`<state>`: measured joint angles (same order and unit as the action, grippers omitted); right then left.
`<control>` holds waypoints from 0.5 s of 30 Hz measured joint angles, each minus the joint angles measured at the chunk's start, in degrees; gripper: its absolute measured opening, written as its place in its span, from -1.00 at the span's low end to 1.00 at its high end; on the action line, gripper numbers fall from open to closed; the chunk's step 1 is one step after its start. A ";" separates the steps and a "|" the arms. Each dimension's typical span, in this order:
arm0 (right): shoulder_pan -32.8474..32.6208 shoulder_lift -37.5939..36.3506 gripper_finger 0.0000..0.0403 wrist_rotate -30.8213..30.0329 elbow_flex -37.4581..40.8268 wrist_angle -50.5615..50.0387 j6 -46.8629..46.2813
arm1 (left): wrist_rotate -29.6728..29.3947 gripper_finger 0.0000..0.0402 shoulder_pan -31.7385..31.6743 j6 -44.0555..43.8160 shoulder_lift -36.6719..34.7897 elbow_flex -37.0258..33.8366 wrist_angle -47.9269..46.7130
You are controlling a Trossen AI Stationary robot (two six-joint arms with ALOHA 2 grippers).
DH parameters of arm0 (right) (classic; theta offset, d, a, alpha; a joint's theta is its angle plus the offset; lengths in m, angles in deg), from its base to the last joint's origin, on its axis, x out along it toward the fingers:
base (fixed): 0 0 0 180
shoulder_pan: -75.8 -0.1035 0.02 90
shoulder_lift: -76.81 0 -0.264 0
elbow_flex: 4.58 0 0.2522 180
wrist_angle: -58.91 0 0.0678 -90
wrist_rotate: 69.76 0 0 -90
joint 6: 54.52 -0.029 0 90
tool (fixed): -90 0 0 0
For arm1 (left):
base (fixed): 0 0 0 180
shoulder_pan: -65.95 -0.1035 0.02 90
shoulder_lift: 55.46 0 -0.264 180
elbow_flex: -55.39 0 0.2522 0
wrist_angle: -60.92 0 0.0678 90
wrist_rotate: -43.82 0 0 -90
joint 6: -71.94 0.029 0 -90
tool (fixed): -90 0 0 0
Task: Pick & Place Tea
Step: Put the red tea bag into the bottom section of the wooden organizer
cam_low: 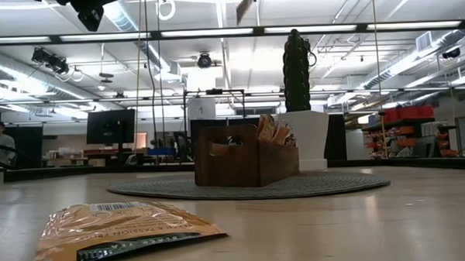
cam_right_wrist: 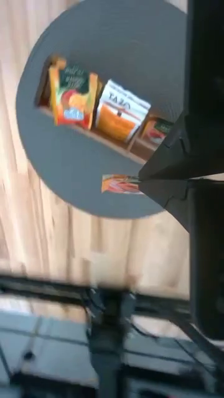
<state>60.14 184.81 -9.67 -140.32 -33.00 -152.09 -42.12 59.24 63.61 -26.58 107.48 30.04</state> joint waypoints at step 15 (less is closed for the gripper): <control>-0.62 0.20 -1.00 7.08 25.11 21.33 -17.51 | -0.04 -0.53 -0.58 -2.66 -2.79 -0.40 -0.81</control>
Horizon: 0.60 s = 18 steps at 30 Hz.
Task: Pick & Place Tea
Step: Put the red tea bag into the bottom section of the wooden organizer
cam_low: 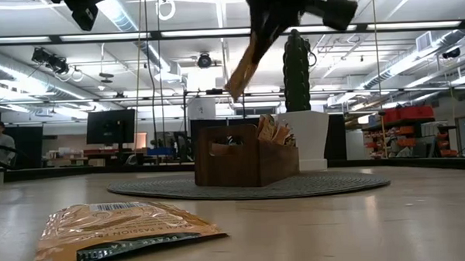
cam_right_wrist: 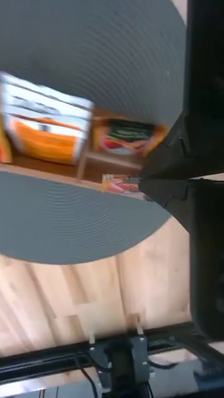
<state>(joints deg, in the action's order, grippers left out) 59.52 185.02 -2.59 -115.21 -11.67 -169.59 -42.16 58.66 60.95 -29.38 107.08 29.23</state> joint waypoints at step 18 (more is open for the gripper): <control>0.88 0.38 -1.00 -0.05 7.15 4.63 -1.78 | -1.16 -0.53 0.00 0.10 0.13 0.00 -0.46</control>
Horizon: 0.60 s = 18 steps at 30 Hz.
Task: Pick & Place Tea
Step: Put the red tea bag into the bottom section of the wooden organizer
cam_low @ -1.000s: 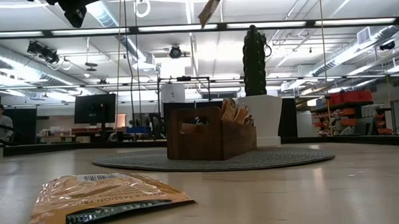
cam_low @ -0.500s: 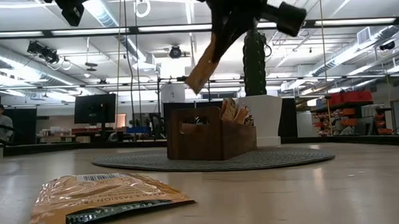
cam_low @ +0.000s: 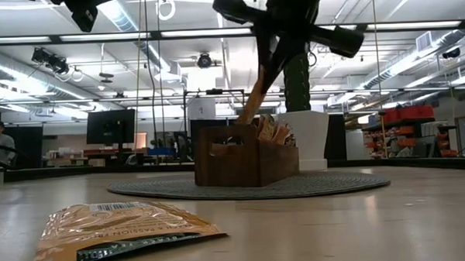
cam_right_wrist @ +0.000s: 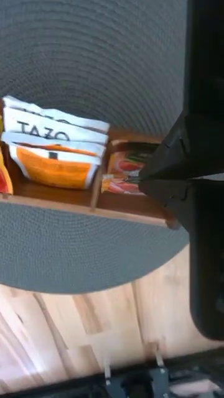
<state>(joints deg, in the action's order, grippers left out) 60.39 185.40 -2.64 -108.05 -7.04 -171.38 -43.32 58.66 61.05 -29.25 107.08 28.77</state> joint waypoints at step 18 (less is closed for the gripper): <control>1.88 2.41 -1.00 3.22 0.00 0.75 5.06 | -0.75 -0.53 0.00 -0.39 0.00 0.00 -0.60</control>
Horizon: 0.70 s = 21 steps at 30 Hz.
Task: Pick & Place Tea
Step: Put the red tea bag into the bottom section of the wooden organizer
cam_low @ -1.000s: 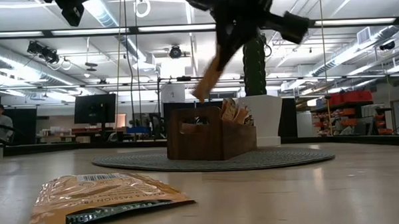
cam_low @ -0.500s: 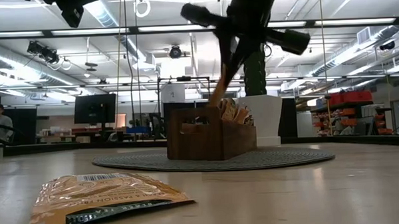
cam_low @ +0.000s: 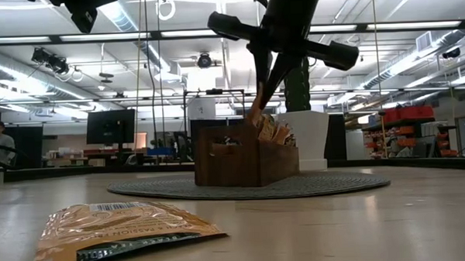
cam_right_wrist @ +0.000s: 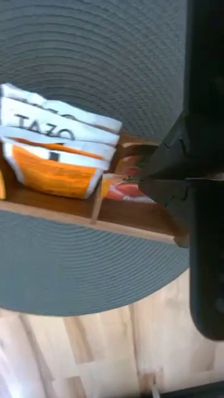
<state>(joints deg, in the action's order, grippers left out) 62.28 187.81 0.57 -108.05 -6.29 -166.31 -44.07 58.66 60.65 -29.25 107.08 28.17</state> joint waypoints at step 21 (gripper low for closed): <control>-0.06 0.00 -0.70 0.64 0.00 -0.17 0.27 | -0.02 -0.53 0.00 0.11 0.00 0.00 -0.67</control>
<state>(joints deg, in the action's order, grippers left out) 62.21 187.81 1.21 -108.05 -6.47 -166.04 -44.09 58.66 60.76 -29.25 107.08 27.50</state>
